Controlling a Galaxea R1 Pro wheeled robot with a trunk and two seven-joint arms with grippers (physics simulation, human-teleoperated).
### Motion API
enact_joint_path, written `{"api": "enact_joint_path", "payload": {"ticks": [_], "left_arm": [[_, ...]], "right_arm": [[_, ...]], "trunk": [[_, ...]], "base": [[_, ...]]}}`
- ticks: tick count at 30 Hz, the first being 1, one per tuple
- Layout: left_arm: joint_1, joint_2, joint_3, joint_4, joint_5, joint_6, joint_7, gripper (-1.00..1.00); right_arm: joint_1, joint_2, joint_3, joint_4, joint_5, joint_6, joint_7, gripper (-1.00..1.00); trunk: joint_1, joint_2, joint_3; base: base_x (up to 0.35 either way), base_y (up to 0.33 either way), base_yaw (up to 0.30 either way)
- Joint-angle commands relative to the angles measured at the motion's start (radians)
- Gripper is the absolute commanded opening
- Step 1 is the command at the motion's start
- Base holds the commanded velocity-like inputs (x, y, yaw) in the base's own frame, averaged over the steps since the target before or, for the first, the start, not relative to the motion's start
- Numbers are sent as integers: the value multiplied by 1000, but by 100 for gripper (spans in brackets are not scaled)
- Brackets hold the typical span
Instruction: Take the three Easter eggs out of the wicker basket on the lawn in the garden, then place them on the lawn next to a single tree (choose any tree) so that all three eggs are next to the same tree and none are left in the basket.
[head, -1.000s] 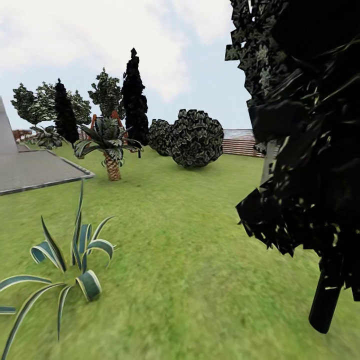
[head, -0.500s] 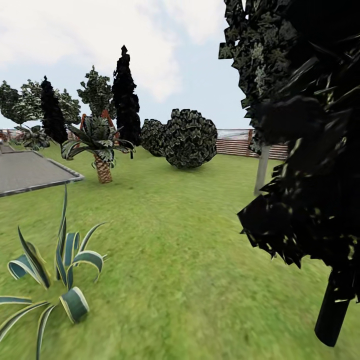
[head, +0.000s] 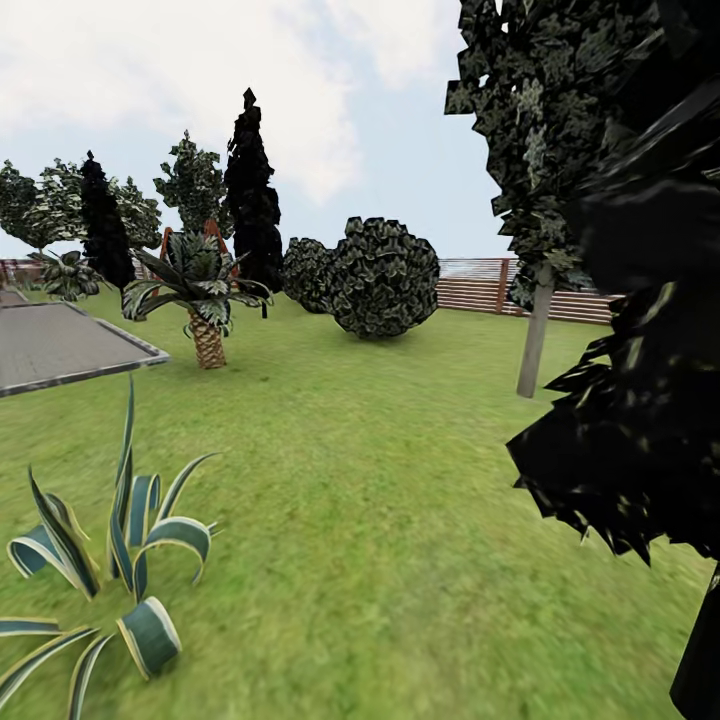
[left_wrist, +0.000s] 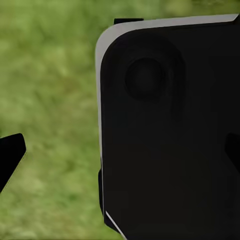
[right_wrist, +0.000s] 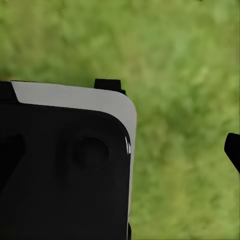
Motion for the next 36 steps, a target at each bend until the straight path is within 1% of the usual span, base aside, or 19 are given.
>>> {"api": "enact_joint_path", "payload": {"ticks": [1, 4, 11, 22, 26, 32, 36], "left_arm": [[1, 0, -1, -2, 0, -1, 0, 100], [1, 0, -1, -2, -1, -2, 0, 100], [1, 0, -1, -2, 0, 0, -1, 100], [1, -1, -1, -3, -1, 1, -1, 100], [1, -1, -1, -3, -2, 1, 0, 100], [1, -1, -1, -3, -2, 0, 0, 100], [1, -1, -1, -3, -2, 0, 0, 100]], "right_arm": [[-2, 0, 6, 4, -1, -6, 0, 100], [-2, 0, 1, 5, -8, -5, 0, 100], [-2, 0, 4, 5, -8, -4, 0, 100], [-2, 1, 6, 5, -1, -8, 0, 100], [-2, 2, 3, 5, -7, -7, 0, 100], [-2, 0, -1, 4, -13, -7, 0, 100], [-2, 0, 3, 4, -11, -7, 0, 100]], "trunk": [[0, 0, -1], [0, 0, -1], [0, 0, -1], [0, 0, -1], [0, 0, -1], [0, 0, -1], [0, 0, -1]], "base": [[96, 17, 0], [33, 6, 0], [62, 63, 0], [321, 83, 0], [340, 7, 12], [341, 1, 176], [341, 0, 61]]}}
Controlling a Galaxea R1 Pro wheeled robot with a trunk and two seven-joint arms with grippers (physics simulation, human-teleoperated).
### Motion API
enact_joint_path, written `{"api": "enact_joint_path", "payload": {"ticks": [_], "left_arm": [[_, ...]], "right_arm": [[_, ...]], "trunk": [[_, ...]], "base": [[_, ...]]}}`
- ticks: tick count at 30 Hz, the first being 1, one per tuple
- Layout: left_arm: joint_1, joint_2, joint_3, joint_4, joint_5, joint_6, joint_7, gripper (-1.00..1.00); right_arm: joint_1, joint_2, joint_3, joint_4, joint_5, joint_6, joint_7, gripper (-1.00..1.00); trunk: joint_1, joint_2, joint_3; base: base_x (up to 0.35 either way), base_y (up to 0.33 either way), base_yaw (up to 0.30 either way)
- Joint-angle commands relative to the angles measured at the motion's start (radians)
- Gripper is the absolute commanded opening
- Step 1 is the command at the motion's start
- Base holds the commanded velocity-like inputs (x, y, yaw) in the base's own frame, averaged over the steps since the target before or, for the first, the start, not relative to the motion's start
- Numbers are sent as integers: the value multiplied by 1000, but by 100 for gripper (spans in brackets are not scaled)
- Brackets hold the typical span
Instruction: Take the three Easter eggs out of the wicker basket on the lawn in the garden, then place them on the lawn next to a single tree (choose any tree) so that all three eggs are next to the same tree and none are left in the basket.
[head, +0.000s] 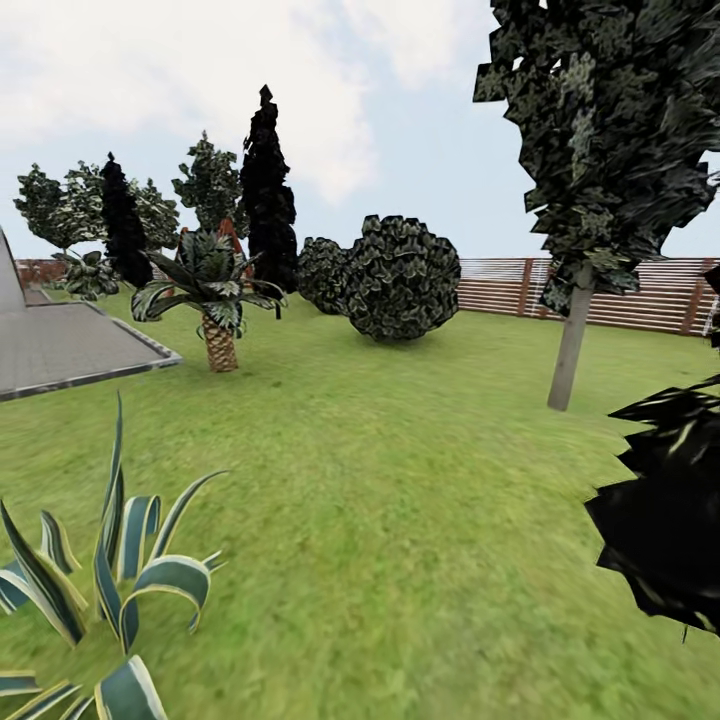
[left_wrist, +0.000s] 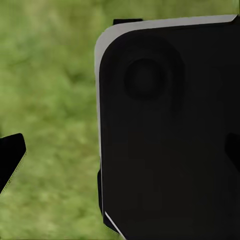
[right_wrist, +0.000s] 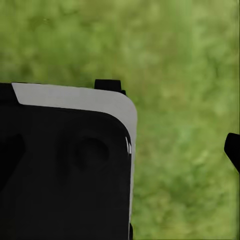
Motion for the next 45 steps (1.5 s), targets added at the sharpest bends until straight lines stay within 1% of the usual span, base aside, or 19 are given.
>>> {"api": "enact_joint_path", "payload": {"ticks": [1, 16, 21, 33, 45], "left_arm": [[1, 0, -1, -2, 0, 0, 0, 100], [1, 0, -1, -2, 0, 0, 0, 100], [1, 0, -1, -2, 0, 0, 0, 100], [1, 0, -1, -2, 0, 0, 0, 100], [1, 0, -1, -2, 0, 0, 0, 100]], "right_arm": [[-2, 0, 7, 4, -1, -7, 0, 100], [-2, 0, 8, 4, 6, -7, 0, 100], [-2, 0, 4, 4, -2, -7, 0, 100], [-2, -1, 3, 4, -4, -7, 0, 100], [-2, -2, 7, 2, 0, -7, 2, 100]], "trunk": [[1, 0, -1], [1, 0, -1], [1, 0, -1], [1, 0, -1], [1, 0, -1]], "base": [[341, 0, 18], [341, 0, 2], [341, 0, 8], [341, 0, 122], [341, 0, 14]]}}
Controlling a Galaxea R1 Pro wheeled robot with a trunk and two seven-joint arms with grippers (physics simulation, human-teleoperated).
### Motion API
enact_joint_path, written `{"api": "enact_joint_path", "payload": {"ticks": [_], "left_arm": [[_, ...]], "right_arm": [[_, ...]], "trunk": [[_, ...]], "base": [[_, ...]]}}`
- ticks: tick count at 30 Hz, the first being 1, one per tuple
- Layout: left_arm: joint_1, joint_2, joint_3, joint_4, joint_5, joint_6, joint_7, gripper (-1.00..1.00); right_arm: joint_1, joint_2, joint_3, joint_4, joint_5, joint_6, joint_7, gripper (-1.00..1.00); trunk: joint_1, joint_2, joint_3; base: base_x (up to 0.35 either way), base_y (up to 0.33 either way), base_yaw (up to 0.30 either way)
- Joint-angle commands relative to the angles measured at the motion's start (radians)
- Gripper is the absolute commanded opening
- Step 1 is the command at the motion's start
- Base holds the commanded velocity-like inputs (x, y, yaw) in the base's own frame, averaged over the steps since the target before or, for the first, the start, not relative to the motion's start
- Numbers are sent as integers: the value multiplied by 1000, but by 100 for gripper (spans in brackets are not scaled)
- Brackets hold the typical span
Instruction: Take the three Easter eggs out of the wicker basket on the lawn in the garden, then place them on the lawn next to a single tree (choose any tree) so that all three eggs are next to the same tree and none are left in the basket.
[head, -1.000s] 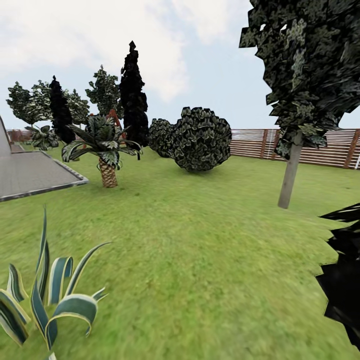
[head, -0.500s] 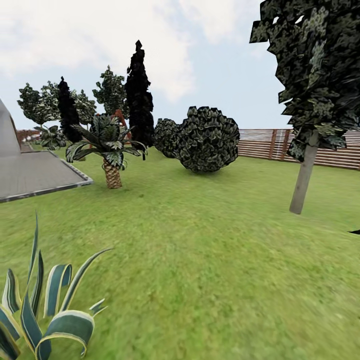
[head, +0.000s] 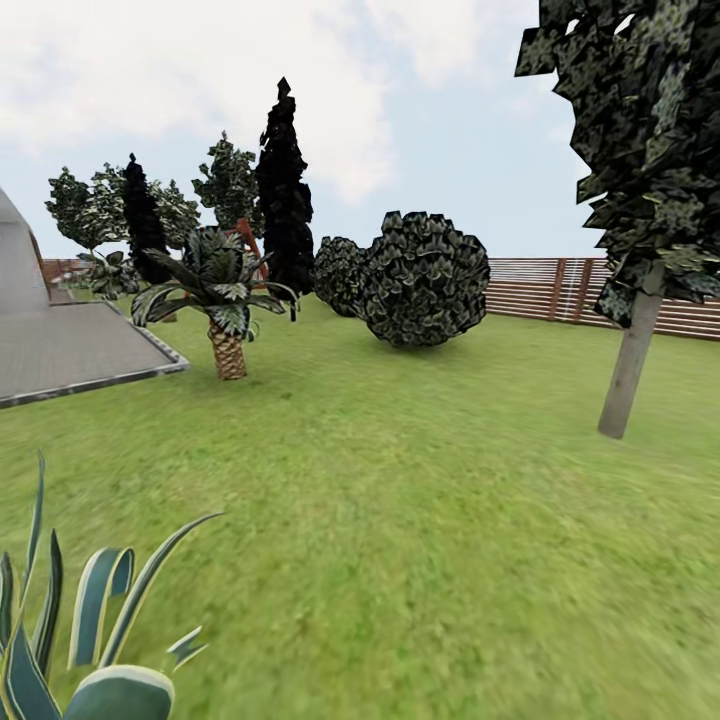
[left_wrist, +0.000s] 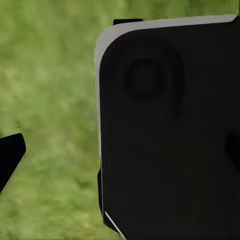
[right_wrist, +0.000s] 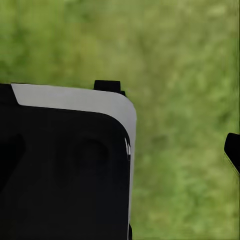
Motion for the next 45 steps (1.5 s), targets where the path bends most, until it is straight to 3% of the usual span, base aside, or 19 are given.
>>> {"api": "enact_joint_path", "payload": {"ticks": [1, 27, 45], "left_arm": [[1, 0, -1, -2, 0, 0, 0, 100], [1, 0, -1, -2, 1, -2, 0, 100], [1, 0, -1, -2, 1, -2, 0, 100]], "right_arm": [[-2, 0, 6, 4, -1, -6, 0, 100], [-2, 0, 7, 4, 6, -6, -1, 100], [-2, 0, 7, 4, 8, -6, -1, 100]], "trunk": [[1, 0, -1], [1, 0, -1], [1, 0, -1]], "base": [[341, 0, 0], [341, -2, 0], [341, -108, 0]]}}
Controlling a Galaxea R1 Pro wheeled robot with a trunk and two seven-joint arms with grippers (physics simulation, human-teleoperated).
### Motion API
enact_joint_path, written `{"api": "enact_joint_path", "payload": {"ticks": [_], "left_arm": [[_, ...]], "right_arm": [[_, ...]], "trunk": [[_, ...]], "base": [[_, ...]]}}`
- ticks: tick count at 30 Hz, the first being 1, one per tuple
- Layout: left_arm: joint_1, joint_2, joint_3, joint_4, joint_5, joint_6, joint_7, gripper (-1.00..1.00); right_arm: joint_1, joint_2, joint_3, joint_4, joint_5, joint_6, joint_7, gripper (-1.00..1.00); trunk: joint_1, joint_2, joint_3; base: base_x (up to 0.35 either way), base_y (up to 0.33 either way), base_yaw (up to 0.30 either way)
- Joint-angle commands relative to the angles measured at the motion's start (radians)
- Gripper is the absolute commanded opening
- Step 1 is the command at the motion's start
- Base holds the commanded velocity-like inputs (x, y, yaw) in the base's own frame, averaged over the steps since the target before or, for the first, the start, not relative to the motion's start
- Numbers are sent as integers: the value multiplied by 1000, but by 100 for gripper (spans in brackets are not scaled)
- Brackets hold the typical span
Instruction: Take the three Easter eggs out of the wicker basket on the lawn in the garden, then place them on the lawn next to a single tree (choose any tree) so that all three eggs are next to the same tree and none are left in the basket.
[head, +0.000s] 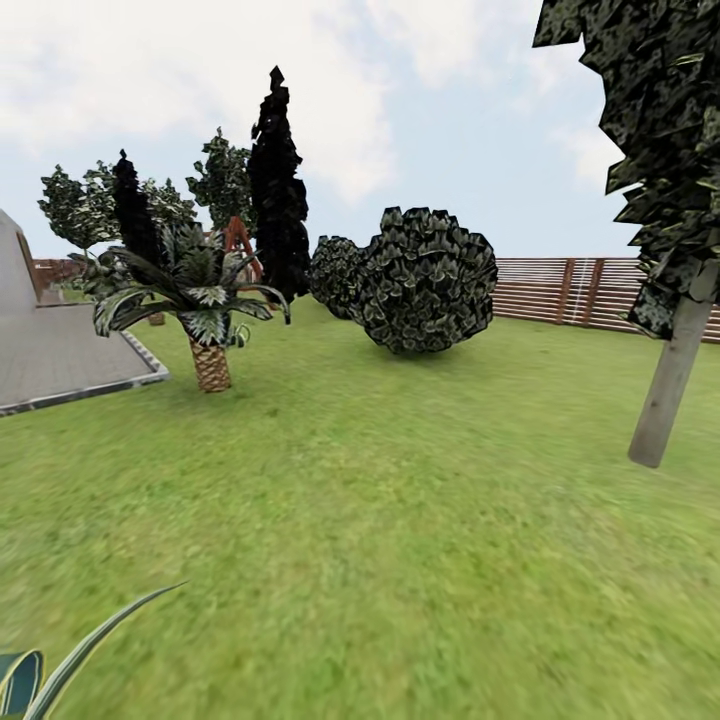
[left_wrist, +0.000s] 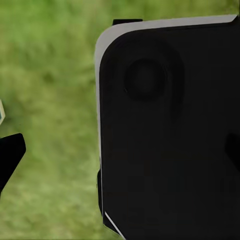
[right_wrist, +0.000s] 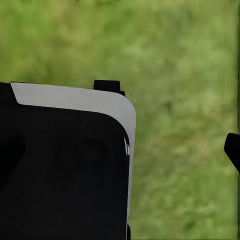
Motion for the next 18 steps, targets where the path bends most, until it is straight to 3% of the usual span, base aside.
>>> {"api": "enact_joint_path", "payload": {"ticks": [1, 18], "left_arm": [[1, 0, -1, -2, 0, 0, 0, 100], [1, 0, -1, -2, 0, -2, 0, 100]], "right_arm": [[-2, 0, 6, 4, 0, -6, 0, 100], [-2, 0, 6, 4, 0, -6, 0, 100]], "trunk": [[1, 0, -1], [1, 0, -1]], "base": [[341, -116, 0], [341, -116, 0]]}}
